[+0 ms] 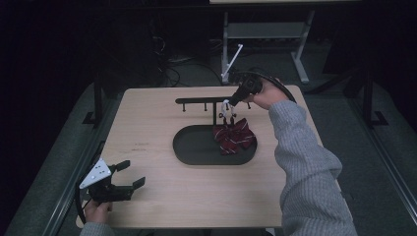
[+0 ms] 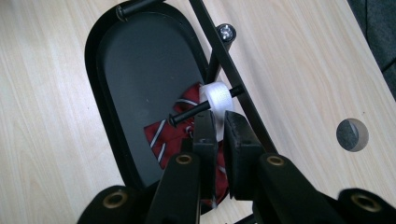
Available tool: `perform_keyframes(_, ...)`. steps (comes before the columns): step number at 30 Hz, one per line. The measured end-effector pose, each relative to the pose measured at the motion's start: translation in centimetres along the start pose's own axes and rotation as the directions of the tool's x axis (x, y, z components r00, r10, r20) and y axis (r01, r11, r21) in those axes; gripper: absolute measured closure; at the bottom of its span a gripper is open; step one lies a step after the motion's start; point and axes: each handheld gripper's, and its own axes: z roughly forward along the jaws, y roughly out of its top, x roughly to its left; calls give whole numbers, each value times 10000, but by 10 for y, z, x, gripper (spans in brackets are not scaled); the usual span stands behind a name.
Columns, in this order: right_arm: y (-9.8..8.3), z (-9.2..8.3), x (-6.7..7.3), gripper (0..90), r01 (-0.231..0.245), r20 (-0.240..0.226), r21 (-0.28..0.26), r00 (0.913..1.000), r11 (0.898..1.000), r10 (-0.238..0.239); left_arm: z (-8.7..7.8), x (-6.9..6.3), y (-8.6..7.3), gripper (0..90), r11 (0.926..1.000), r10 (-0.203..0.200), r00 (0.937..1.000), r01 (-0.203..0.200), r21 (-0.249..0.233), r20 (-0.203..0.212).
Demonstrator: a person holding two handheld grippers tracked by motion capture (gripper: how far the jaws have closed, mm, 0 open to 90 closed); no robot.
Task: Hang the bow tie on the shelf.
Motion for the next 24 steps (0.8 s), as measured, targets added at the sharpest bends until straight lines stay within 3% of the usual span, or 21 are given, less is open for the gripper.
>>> perform_keyframes(24, -8, -4, 7, 754, 23, -359, -17, 9994, 10000, -23, -1, -1, 0, 131, 9999, -106, 9999, 106, -98, -19)
